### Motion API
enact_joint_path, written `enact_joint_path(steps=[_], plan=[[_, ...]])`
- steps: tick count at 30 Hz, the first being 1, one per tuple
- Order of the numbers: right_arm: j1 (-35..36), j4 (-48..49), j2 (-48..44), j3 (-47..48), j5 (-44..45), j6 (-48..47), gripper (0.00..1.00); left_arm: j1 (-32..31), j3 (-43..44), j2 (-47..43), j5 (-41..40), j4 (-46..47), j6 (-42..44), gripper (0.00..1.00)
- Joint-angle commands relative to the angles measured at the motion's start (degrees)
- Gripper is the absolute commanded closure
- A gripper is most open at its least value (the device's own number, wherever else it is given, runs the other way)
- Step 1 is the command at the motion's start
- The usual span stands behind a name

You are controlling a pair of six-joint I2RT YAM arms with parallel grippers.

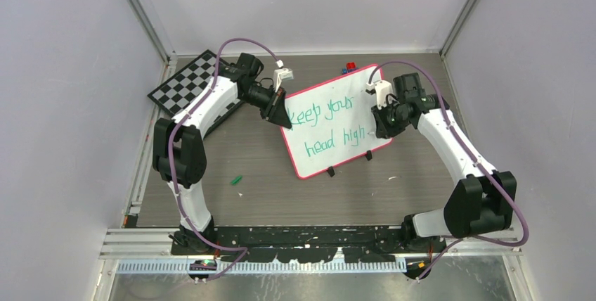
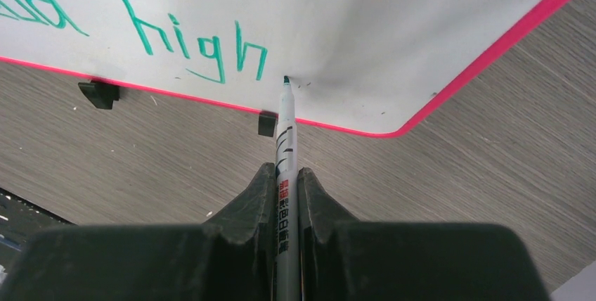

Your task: Write a sentence on the whiteboard

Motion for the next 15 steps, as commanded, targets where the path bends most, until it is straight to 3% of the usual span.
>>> enact_joint_path(steps=[1,12,15], plan=[[-0.1,3.3,1.7,1.2,0.2,0.4,1.00,-1.1,-0.6,0.1,-4.3,-0.1,3.3,1.00],[-0.1,1.5,0.8,2.4,-0.9,0.1,1.00,-1.2,-0.6,-0.1,-4.4,0.3,2.5,1.00],[0.0,-2.3,-0.8,4.2,-5.1,-1.1,1.00,-1.2,0.0,-0.5,-4.1,0.3,1.6,0.79]])
